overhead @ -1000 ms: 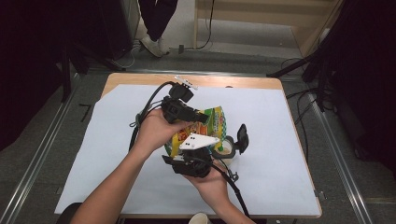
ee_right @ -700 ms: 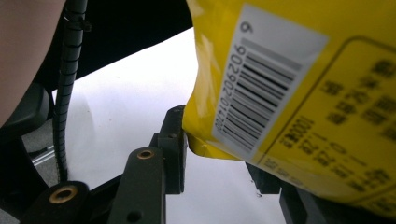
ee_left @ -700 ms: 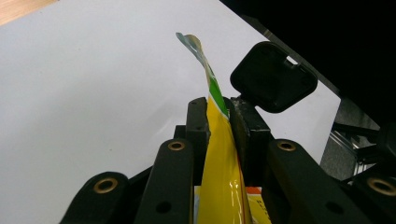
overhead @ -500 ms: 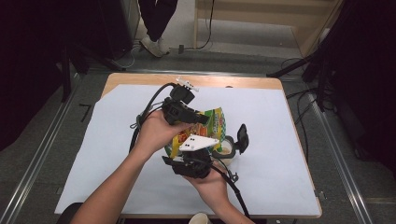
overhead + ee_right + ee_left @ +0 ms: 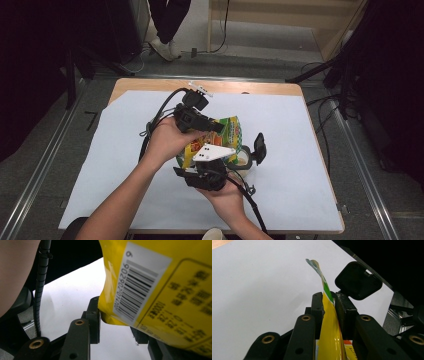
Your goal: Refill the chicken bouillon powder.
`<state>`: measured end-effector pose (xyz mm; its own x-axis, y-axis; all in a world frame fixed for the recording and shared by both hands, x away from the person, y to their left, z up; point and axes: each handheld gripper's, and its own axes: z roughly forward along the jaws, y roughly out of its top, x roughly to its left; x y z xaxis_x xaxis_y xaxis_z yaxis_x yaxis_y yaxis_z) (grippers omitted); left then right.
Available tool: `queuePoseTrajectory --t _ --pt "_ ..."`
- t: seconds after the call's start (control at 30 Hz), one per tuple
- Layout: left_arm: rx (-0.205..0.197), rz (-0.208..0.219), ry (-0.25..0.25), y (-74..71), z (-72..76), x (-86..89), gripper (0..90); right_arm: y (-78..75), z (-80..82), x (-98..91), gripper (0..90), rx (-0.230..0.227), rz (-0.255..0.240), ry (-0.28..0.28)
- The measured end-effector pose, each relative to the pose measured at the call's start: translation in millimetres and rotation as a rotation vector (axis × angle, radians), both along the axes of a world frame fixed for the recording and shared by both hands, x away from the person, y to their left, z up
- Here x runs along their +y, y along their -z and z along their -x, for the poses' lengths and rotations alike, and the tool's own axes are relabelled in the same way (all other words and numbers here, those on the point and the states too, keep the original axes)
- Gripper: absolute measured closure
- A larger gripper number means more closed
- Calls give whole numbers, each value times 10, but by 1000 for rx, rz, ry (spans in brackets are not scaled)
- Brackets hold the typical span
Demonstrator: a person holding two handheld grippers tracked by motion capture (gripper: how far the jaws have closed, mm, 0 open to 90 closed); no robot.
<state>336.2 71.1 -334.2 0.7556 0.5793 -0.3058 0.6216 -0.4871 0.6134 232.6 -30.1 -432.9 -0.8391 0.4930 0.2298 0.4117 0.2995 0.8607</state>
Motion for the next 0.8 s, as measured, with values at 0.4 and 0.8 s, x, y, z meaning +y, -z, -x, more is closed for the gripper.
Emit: queuePoseTrajectory --t 0.4,0.8 --pt "-1 -6 1 12 -13 -24 785 20 -15 -1 656 13 -6 11" --pt "28 -3 5 -17 -57 -48 779 -43 -24 -34 655 22 -11 6"
